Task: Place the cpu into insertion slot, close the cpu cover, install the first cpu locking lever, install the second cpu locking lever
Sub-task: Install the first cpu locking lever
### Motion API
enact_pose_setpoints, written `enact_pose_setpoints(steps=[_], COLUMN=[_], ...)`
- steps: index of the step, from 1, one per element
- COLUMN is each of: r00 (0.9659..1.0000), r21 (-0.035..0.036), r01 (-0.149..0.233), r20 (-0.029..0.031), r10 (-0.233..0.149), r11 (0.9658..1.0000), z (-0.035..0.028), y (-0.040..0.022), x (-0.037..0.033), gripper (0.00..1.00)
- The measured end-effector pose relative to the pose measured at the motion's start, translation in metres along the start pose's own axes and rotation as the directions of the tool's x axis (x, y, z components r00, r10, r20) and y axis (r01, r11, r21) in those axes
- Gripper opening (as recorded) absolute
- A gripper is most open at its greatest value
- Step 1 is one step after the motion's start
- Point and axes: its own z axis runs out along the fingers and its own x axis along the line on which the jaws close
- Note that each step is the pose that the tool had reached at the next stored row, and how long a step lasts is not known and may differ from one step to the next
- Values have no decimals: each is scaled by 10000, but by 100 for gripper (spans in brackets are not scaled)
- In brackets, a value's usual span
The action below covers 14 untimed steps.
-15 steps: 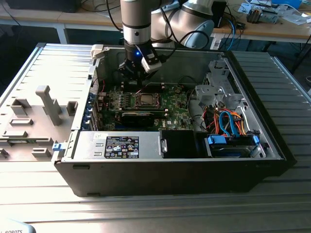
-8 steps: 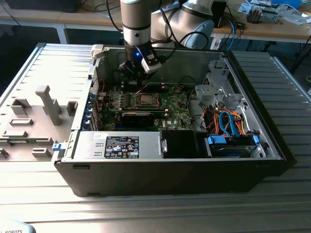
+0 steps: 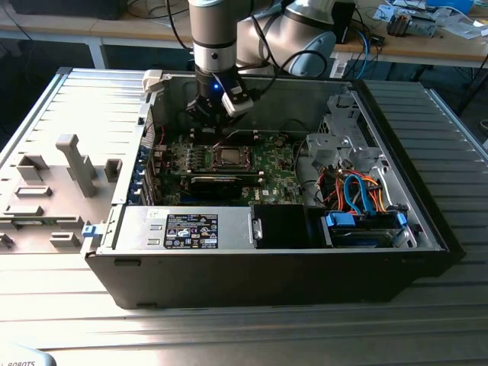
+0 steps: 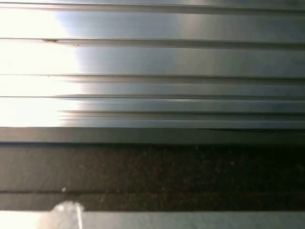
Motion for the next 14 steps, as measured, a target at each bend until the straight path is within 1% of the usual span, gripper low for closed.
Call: enact_pose_setpoints(steps=[3,7,14], r00=[10000,10000,10000], r21=[1,1,1], r01=[0,-2,-1], r20=[0,-1,-11], r10=[0,2,1], r11=[10000,10000,10000], z=[33,46,91], y=[-1,-2,-3], x=[-16,-58,-178], gripper=[11,11,11])
